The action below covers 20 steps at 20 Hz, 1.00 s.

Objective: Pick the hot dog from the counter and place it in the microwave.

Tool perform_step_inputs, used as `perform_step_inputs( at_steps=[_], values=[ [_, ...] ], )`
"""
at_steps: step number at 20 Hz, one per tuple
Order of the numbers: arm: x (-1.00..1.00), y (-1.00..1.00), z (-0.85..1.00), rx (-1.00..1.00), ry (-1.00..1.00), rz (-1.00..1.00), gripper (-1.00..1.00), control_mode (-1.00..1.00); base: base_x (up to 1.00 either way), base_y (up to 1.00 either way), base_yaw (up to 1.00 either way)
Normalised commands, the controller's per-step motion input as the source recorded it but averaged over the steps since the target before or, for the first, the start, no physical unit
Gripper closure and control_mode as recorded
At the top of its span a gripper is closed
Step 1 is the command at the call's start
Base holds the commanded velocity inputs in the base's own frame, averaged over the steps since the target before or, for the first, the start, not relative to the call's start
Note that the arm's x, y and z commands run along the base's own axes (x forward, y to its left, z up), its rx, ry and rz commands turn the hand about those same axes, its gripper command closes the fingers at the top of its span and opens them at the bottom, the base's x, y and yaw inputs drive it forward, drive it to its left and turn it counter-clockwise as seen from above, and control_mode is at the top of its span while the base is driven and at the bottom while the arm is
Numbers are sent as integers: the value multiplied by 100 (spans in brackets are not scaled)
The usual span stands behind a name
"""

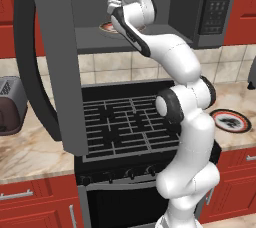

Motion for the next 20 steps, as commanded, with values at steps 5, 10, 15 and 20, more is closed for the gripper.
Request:
perform_step_inputs(
  at_steps=[5,10,15,20],
  values=[
    [-100,-10,-2,1,-7,0,-100,-100,0,0,0],
    [-100,-15,-16,1,-11,0,-100,-100,0,0,0],
    [-100,-25,-38,4,-21,0,-100,-100,0,0,0],
    [-100,-38,-15,6,-13,1,-100,-100,0,0,0]
  ],
)
